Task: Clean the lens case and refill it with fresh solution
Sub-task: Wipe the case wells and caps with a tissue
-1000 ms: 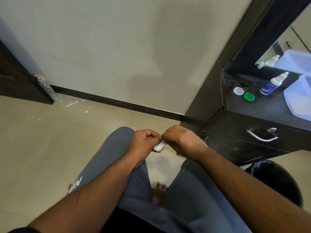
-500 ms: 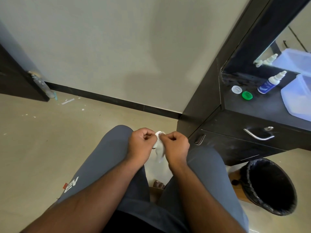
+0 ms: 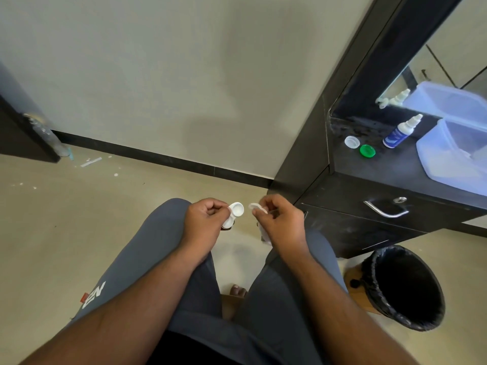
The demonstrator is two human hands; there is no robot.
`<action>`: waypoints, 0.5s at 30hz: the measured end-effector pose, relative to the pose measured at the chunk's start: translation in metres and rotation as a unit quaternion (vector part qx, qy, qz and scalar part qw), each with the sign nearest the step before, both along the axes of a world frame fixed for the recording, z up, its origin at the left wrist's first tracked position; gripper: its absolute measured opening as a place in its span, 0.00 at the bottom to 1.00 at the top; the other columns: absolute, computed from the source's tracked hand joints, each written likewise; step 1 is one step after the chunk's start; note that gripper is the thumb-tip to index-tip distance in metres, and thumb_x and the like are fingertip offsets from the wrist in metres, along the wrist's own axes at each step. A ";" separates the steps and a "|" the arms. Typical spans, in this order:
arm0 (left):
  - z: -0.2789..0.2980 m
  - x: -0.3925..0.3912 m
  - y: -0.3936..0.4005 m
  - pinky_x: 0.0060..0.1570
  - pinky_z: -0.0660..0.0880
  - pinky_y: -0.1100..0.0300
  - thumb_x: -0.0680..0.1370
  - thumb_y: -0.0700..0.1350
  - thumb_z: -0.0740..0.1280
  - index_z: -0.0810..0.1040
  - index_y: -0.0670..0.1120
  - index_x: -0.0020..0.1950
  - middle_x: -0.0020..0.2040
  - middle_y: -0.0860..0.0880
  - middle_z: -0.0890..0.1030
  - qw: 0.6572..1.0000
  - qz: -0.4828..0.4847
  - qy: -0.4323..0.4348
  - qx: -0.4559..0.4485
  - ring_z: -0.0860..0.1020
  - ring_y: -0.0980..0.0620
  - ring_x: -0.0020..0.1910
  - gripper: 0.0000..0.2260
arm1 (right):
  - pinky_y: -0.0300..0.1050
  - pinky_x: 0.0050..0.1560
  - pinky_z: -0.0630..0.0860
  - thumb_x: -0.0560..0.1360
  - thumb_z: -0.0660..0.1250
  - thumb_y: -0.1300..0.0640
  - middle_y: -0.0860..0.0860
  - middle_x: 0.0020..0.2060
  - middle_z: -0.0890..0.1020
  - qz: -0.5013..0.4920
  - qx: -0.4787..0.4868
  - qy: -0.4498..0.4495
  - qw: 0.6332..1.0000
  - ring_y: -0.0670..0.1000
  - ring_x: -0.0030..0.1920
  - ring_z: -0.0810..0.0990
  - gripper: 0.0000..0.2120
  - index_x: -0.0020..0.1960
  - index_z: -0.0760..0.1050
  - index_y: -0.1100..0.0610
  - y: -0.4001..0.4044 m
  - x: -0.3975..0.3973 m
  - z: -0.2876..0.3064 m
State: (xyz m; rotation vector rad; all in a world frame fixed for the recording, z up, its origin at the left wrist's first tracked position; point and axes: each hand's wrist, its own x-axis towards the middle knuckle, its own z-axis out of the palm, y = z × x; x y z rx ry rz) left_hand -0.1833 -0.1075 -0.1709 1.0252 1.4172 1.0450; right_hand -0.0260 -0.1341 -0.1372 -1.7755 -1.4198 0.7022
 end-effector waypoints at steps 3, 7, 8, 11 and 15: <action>0.004 0.000 -0.001 0.42 0.82 0.43 0.74 0.35 0.70 0.83 0.42 0.41 0.38 0.43 0.84 1.000 -0.010 -0.017 -0.001 0.82 0.42 0.39 0.04 | 0.41 0.40 0.77 0.72 0.71 0.63 0.51 0.41 0.79 0.136 0.107 -0.140 0.975 0.48 0.40 0.77 0.04 0.46 0.80 0.59 0.008 0.005 0.001; 0.009 0.000 -0.003 0.40 0.83 0.51 0.75 0.35 0.69 0.83 0.41 0.43 0.39 0.44 0.84 0.999 -0.035 -0.008 -0.007 0.83 0.43 0.39 0.03 | 0.43 0.31 0.75 0.70 0.72 0.67 0.58 0.42 0.79 0.291 0.179 -0.316 0.885 0.56 0.36 0.78 0.05 0.45 0.80 0.63 0.019 0.008 -0.002; 0.010 0.000 -0.003 0.40 0.83 0.52 0.75 0.36 0.69 0.83 0.41 0.43 0.39 0.44 0.84 0.999 -0.041 0.000 -0.010 0.83 0.43 0.39 0.03 | 0.42 0.31 0.73 0.70 0.72 0.66 0.59 0.42 0.79 0.318 0.183 -0.353 0.861 0.56 0.37 0.78 0.05 0.46 0.80 0.63 0.021 0.009 -0.002; 0.010 -0.002 -0.002 0.41 0.83 0.49 0.75 0.35 0.69 0.83 0.40 0.43 0.39 0.43 0.84 0.999 -0.050 -0.004 -0.017 0.83 0.42 0.38 0.03 | 0.42 0.34 0.74 0.69 0.74 0.64 0.58 0.46 0.79 0.360 0.185 -0.428 0.808 0.56 0.42 0.78 0.10 0.50 0.80 0.63 0.023 0.012 -0.002; 0.010 -0.002 -0.002 0.41 0.82 0.50 0.74 0.37 0.70 0.83 0.43 0.42 0.38 0.44 0.84 0.998 -0.055 0.008 -0.011 0.83 0.43 0.38 0.03 | 0.47 0.34 0.77 0.68 0.75 0.63 0.57 0.43 0.77 0.350 0.186 -0.450 0.801 0.54 0.40 0.76 0.16 0.53 0.77 0.63 0.022 0.011 -0.004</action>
